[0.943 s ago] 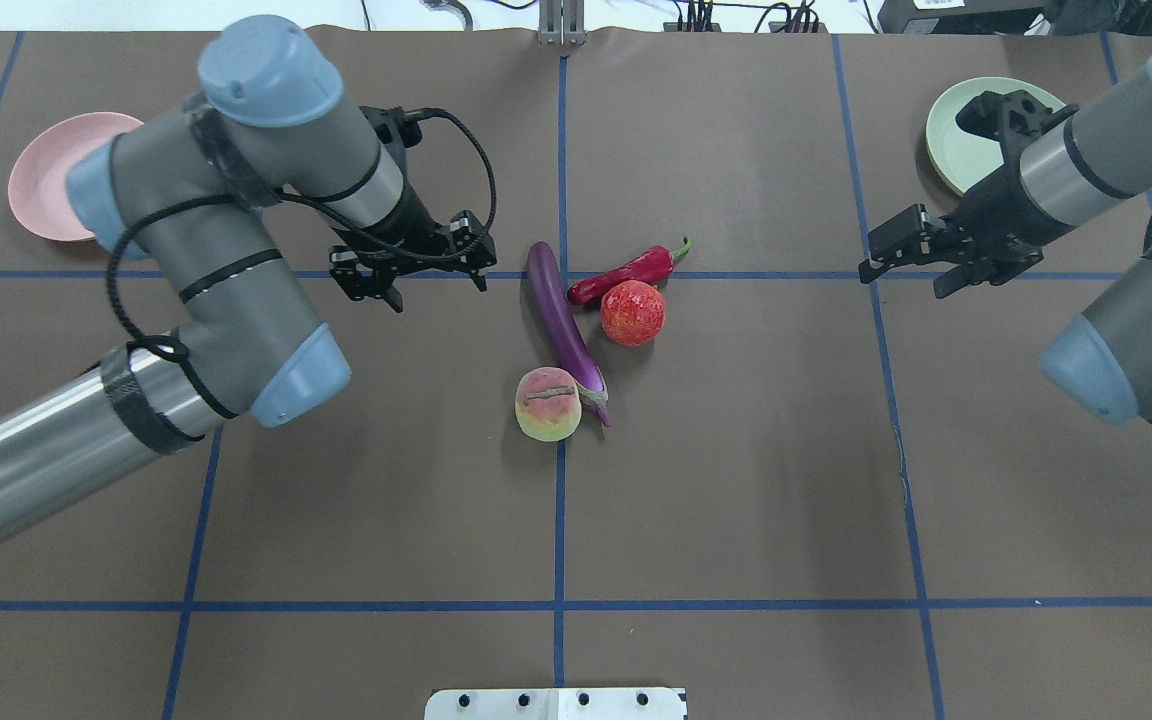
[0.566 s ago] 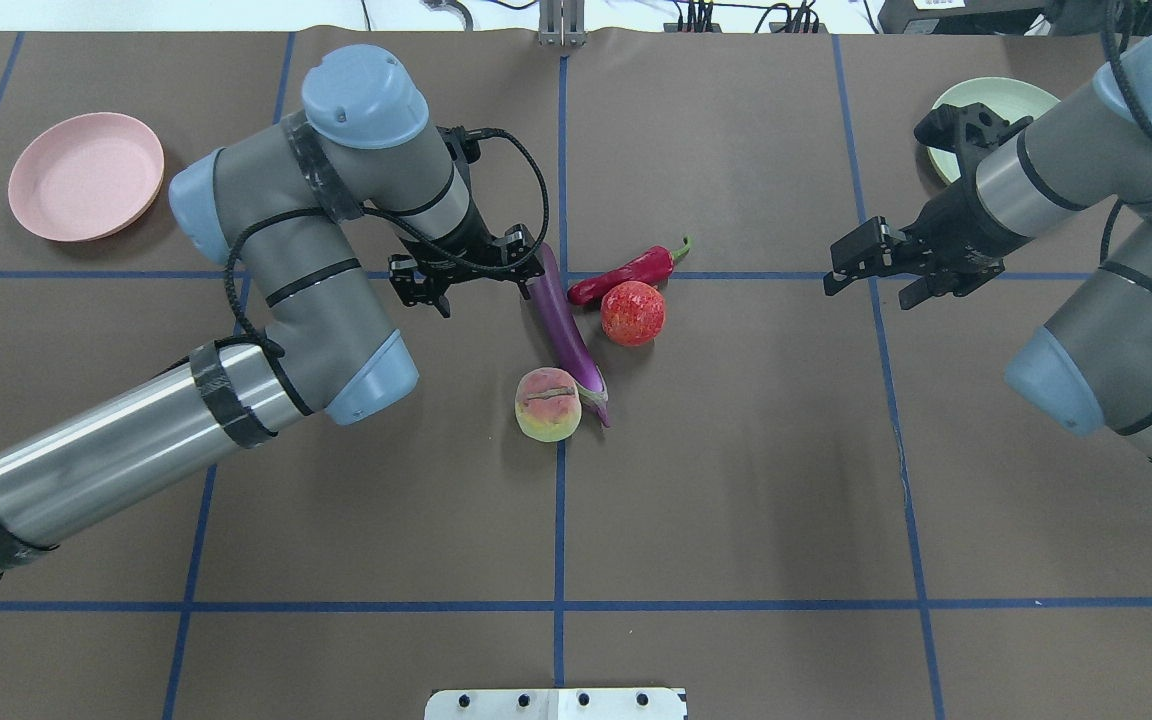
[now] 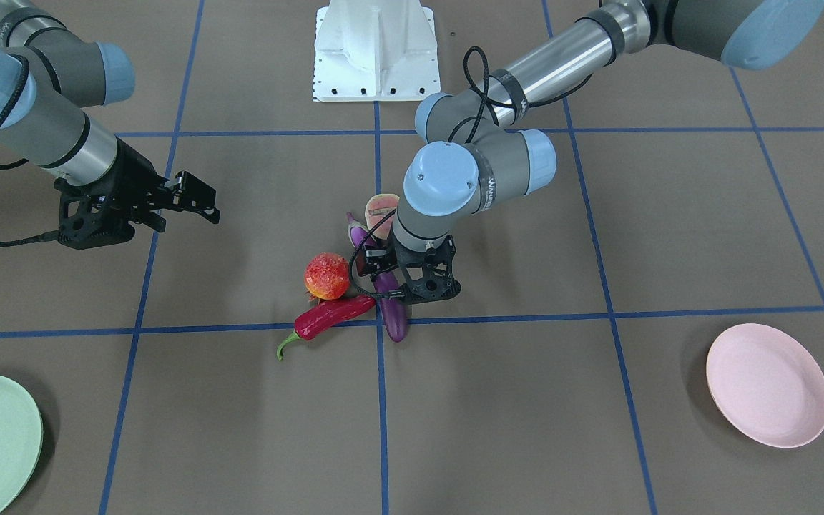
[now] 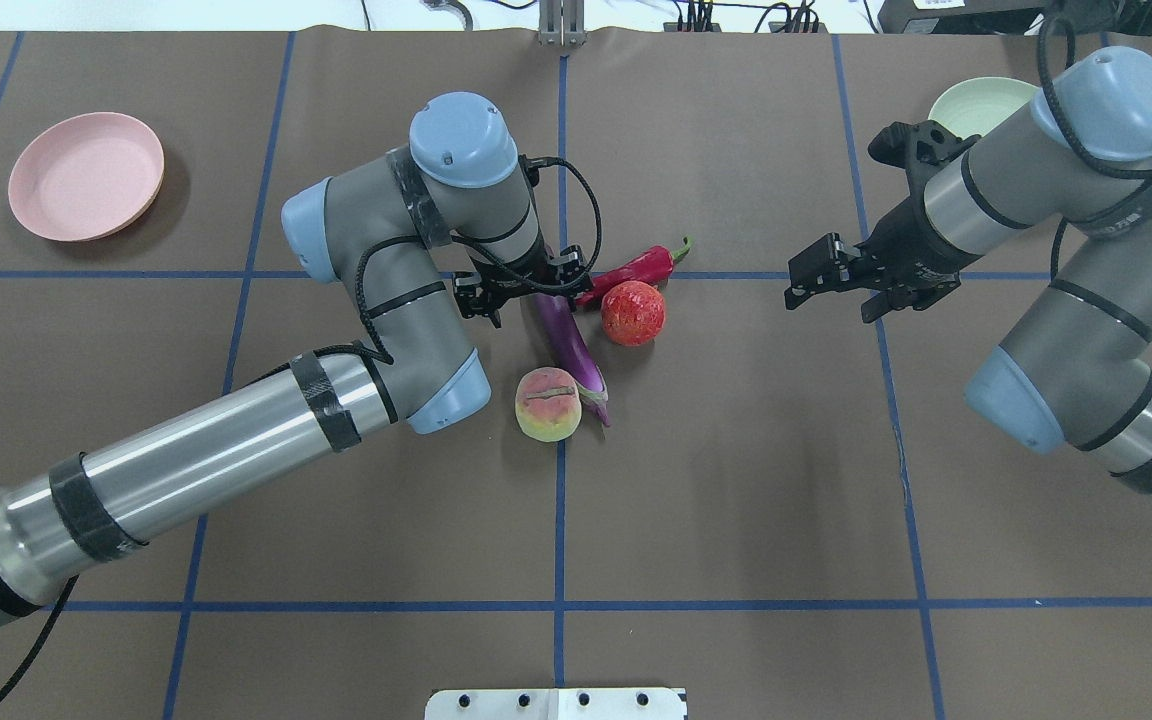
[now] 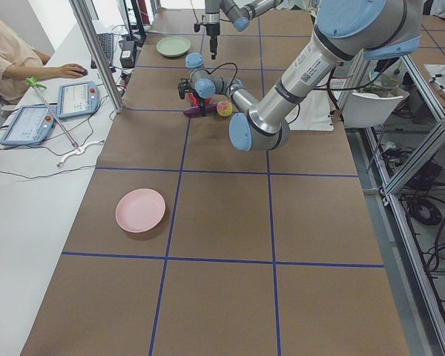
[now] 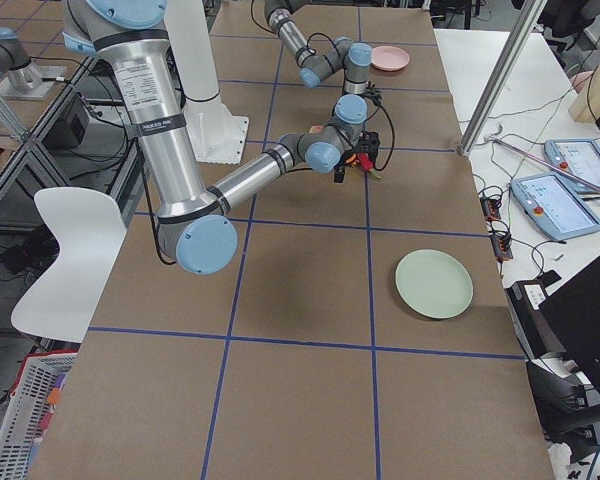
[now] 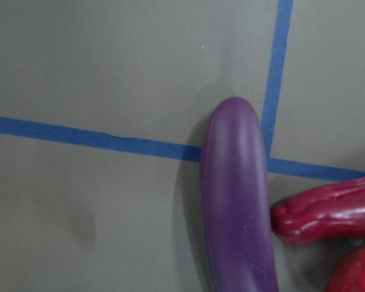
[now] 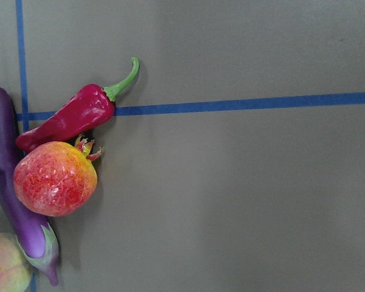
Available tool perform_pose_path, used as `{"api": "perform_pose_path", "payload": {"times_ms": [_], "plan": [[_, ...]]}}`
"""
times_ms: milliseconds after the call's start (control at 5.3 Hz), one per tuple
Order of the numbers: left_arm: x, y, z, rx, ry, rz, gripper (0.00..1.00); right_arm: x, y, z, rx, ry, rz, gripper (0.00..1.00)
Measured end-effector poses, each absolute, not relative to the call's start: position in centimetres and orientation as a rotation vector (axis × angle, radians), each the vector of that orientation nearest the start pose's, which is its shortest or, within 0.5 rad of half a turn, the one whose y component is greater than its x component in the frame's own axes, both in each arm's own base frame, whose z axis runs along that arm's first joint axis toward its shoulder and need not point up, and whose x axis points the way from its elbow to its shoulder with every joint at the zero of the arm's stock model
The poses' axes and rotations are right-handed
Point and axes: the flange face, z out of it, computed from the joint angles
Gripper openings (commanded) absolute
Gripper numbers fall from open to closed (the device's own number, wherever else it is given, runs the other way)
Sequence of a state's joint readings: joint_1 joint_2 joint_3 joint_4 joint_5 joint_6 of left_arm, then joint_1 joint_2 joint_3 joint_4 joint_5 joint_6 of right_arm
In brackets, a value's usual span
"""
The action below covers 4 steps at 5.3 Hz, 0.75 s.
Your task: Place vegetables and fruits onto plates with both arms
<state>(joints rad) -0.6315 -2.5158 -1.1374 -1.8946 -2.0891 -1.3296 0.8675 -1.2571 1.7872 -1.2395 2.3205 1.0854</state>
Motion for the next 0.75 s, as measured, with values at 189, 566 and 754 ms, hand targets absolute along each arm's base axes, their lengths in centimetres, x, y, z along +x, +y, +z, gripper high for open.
{"api": "perform_pose_path", "payload": {"times_ms": [189,566,754], "plan": [[61.8,-55.0,20.4,-0.102,0.944,-0.148,0.89,-33.4,-49.2,33.9,-0.034,-1.073,0.020,1.00],[62.7,-54.9,20.3,-0.112,0.940,-0.155,0.01,-33.9,-49.0,33.8,-0.032,-1.071,0.016,1.00],[63.0,-54.7,20.2,-0.116,0.947,-0.162,0.00,-34.1,-49.0,33.7,-0.033,-1.070,0.020,1.00]]}}
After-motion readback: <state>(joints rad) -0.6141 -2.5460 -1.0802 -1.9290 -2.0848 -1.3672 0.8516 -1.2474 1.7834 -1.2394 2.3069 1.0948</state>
